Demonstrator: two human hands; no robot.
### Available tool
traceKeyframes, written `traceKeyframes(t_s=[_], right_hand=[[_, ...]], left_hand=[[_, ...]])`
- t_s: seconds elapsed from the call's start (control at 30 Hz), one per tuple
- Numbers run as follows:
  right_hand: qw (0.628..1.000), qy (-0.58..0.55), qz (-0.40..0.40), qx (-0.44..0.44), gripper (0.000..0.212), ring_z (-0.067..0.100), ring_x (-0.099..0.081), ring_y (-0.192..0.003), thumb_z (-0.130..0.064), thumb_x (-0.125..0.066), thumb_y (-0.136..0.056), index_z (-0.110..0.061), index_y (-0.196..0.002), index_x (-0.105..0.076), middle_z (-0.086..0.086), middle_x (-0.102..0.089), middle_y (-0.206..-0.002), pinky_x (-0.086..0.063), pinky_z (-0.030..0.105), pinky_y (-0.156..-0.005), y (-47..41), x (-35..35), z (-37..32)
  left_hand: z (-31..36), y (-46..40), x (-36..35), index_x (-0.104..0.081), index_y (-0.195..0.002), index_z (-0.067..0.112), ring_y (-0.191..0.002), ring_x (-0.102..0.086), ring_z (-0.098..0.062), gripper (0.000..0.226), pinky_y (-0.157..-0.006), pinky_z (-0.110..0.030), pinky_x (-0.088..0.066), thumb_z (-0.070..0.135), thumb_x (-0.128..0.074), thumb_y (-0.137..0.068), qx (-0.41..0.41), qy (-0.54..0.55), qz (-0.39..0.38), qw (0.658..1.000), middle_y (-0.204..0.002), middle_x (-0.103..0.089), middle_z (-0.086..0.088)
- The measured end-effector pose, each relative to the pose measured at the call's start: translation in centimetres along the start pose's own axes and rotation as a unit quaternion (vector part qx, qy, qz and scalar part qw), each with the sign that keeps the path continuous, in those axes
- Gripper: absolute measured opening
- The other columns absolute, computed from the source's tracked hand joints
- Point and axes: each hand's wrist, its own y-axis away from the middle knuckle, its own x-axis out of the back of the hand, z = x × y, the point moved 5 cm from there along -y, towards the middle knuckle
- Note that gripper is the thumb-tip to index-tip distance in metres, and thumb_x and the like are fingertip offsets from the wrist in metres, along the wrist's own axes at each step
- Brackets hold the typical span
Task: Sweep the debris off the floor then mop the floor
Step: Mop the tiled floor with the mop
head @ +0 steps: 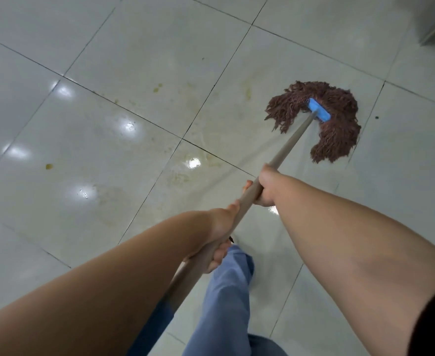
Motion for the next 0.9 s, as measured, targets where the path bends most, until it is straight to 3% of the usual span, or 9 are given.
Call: traceKeyframes(t_s=[0.13, 0.27, 0.5, 0.67, 0.77, 0.9], right_hand=[[1.0, -0.007, 0.002, 0.007, 0.045, 0.016, -0.044, -0.041, -0.046, -0.033, -0.099, -0.007, -0.078, -0.035, 0.009, -0.049, -0.066, -0.047, 0.025, -0.034, -0.5, 2.1, -7.7], [1.0, -0.001, 0.009, 0.014, 0.045, 0.015, -0.044, -0.021, -0.044, -0.033, -0.099, -0.006, -0.077, -0.034, 0.008, -0.048, -0.062, -0.047, 0.026, -0.033, -1.2, 5.1, -14.7], [1.0, -0.008, -0.014, 0.018, 0.045, 0.014, -0.041, -0.019, -0.046, -0.034, -0.099, -0.007, -0.077, -0.034, 0.008, -0.048, -0.063, -0.048, 0.027, -0.035, -4.3, 9.8, -26.9], [1.0, -0.008, -0.016, 0.011, 0.045, 0.017, -0.045, -0.039, -0.046, -0.036, -0.098, -0.007, -0.077, -0.036, 0.009, -0.05, -0.064, -0.048, 0.029, -0.034, -7.3, 13.7, -37.8], [1.0, -0.007, -0.008, 0.027, 0.045, 0.016, -0.045, -0.037, -0.046, -0.037, -0.098, -0.007, -0.076, -0.036, 0.01, -0.048, -0.063, -0.047, 0.031, -0.032, -8.7, 15.9, -44.3], [0.997, 0.029, -0.005, 0.072, 0.047, 0.017, -0.046, -0.049, -0.047, -0.031, -0.099, -0.008, -0.075, -0.036, 0.008, -0.048, -0.065, -0.043, 0.028, -0.025, -11.1, 18.1, -52.0]], left_hand=[[7.7, 1.1, -1.6, -0.04, -0.067, 0.011, -0.022, -0.032, -0.012, 0.07, -0.036, -0.009, -0.034, 0.08, -0.031, -0.077, -0.011, 0.003, -0.025, 1.0, -0.034, -0.037, 0.0], [14.8, 2.2, -4.2, -0.04, -0.064, 0.011, -0.022, -0.032, -0.011, 0.07, -0.035, -0.008, -0.034, 0.08, -0.031, -0.077, -0.008, 0.009, -0.043, 0.999, -0.034, -0.037, 0.001], [27.4, 3.1, -8.3, -0.04, -0.059, 0.013, -0.022, -0.033, -0.013, 0.071, -0.034, -0.011, -0.034, 0.083, -0.033, -0.073, -0.001, -0.002, -0.012, 1.0, -0.035, -0.037, 0.001], [38.9, 3.1, -11.3, -0.039, -0.062, 0.014, -0.023, -0.033, -0.011, 0.07, -0.035, -0.011, -0.035, 0.083, -0.032, -0.074, -0.019, -0.013, 0.011, 1.0, -0.035, -0.037, 0.002], [45.3, 2.6, -13.0, -0.039, -0.061, 0.013, -0.022, -0.033, -0.012, 0.07, -0.033, -0.011, -0.034, 0.082, -0.033, -0.074, -0.03, -0.007, 0.011, 0.999, -0.035, -0.037, 0.001], [53.4, 1.9, -15.0, -0.041, -0.065, 0.012, -0.02, -0.033, -0.01, 0.069, -0.032, -0.01, -0.033, 0.081, -0.036, -0.075, -0.065, 0.015, 0.006, 0.998, -0.032, -0.038, 0.002]])
